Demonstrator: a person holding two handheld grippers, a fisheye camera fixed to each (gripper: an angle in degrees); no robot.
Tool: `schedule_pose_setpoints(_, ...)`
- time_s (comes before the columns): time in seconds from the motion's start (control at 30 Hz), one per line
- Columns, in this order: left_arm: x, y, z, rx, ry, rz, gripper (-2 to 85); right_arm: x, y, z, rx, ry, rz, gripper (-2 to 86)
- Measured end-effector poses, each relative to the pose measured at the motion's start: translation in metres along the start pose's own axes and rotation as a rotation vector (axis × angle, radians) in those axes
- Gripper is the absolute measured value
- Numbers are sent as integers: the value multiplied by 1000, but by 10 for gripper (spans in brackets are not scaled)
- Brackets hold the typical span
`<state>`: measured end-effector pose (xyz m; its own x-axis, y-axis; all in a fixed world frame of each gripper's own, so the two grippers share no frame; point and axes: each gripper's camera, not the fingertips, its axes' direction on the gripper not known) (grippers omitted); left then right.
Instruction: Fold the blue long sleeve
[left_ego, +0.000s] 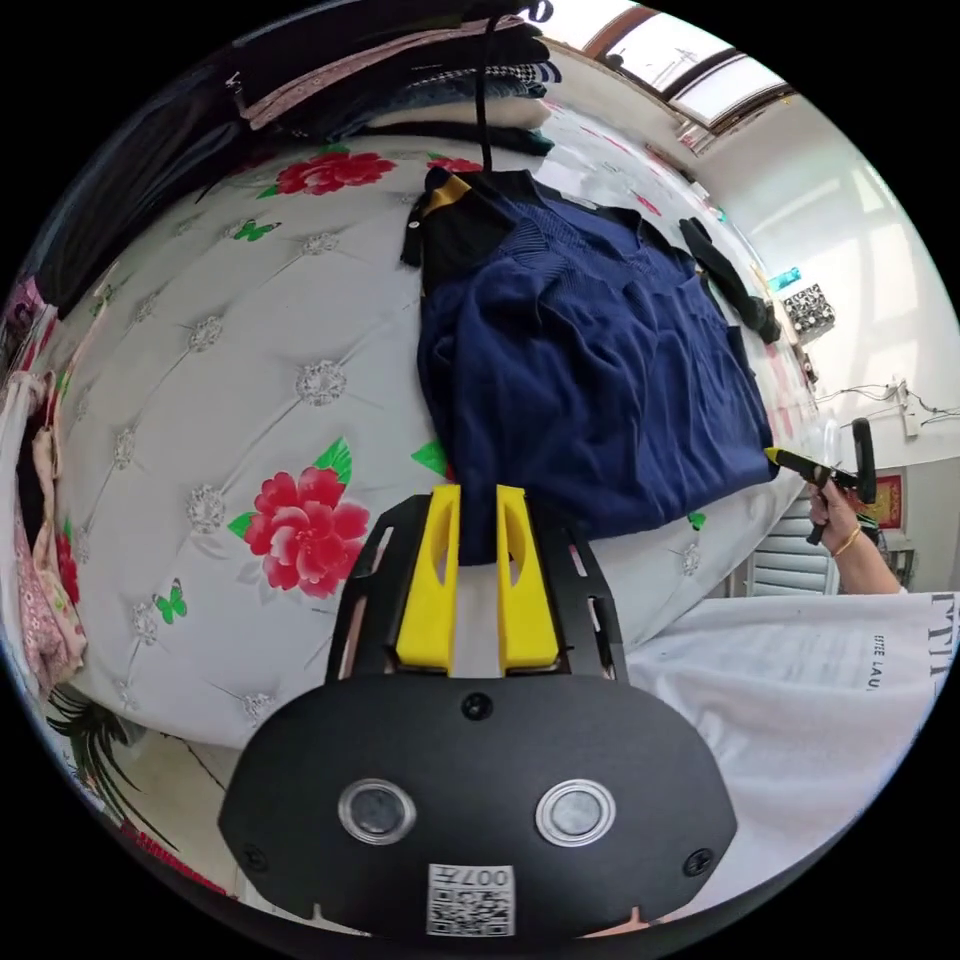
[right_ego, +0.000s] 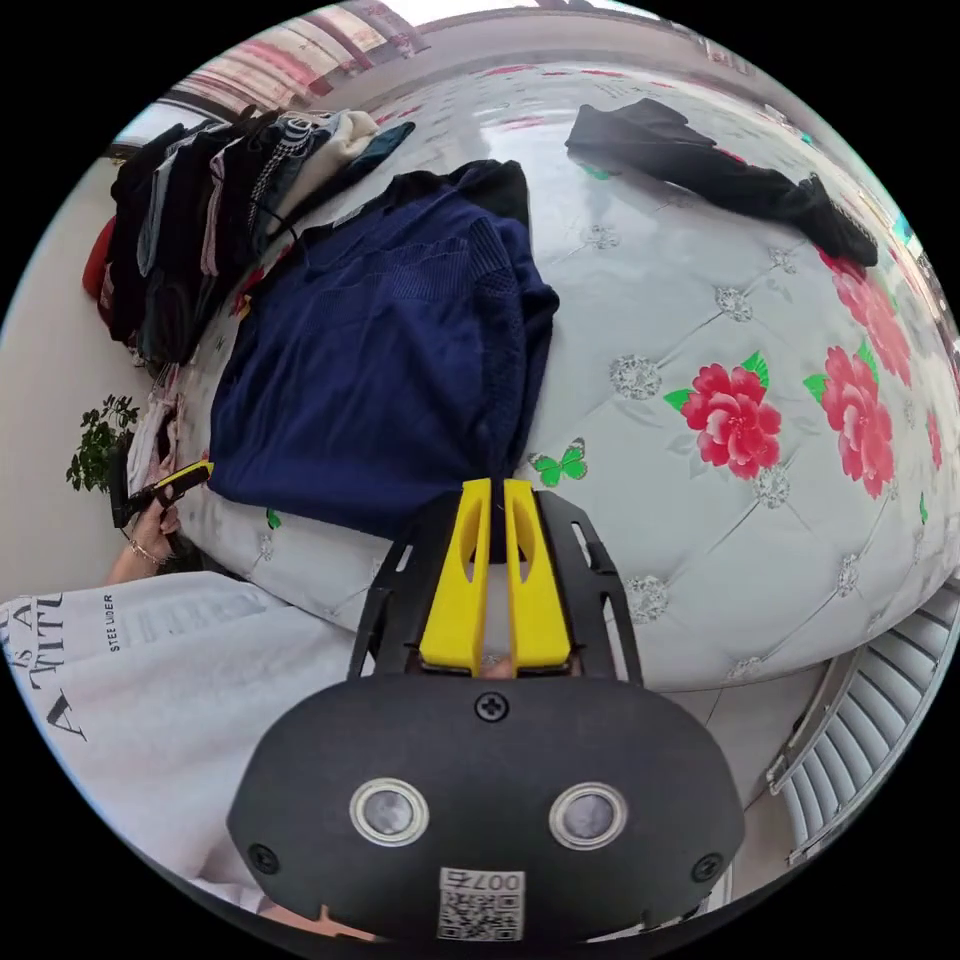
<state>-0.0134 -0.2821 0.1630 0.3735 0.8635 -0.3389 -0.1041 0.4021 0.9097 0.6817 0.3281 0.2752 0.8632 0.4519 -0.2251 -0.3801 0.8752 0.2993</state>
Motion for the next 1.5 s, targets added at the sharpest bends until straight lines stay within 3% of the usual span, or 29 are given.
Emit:
schedule_pose_setpoints(0.13, -22, 11, -24, 62, 187, -44, 1, -5, 3, -37, 64, -87, -37, 7)
schedule_pose_setpoints(0.23, -40, 67, -31, 98, 261, -116, -2, 2, 37, -50, 98, -120, -40, 4)
schedule_pose_setpoints(0.4, -18, 158, 23, -75, 278, -168, 26, 9, 93, -5, -8, -124, 53, 17)
schedule_pose_setpoints(0.53, 11, 164, -4, 21, 91, -120, 66, -16, 102, -16, 93, -29, 68, 43)
schedule_pose_setpoints(0.7, 95, 99, -16, 195, -68, 237, 83, -69, 47, -19, 198, 22, -108, 54)
schedule_pose_setpoints(0.93, 141, 33, 76, 25, -127, 385, 40, -90, -44, 61, 45, 93, -136, 19)
schedule_pose_setpoints(1.03, 114, 26, 53, 59, 55, 239, 7, -85, -48, 56, 68, 108, -124, 6)
schedule_pose_setpoints(1.1, 60, 34, 31, 138, 274, -8, 0, -74, -46, 42, 107, 57, -107, 4)
schedule_pose_setpoints(1.2, 4, 52, 28, 203, 412, -252, 2, -46, -43, 29, 155, -20, -32, 7)
schedule_pose_setpoints(1.33, -6, 63, 30, 150, 426, -285, 38, -12, -38, 46, 107, -80, 93, 28)
schedule_pose_setpoints(1.5, 41, 118, -1, 39, 332, -156, 77, 3, 23, 22, 135, -134, 98, 67)
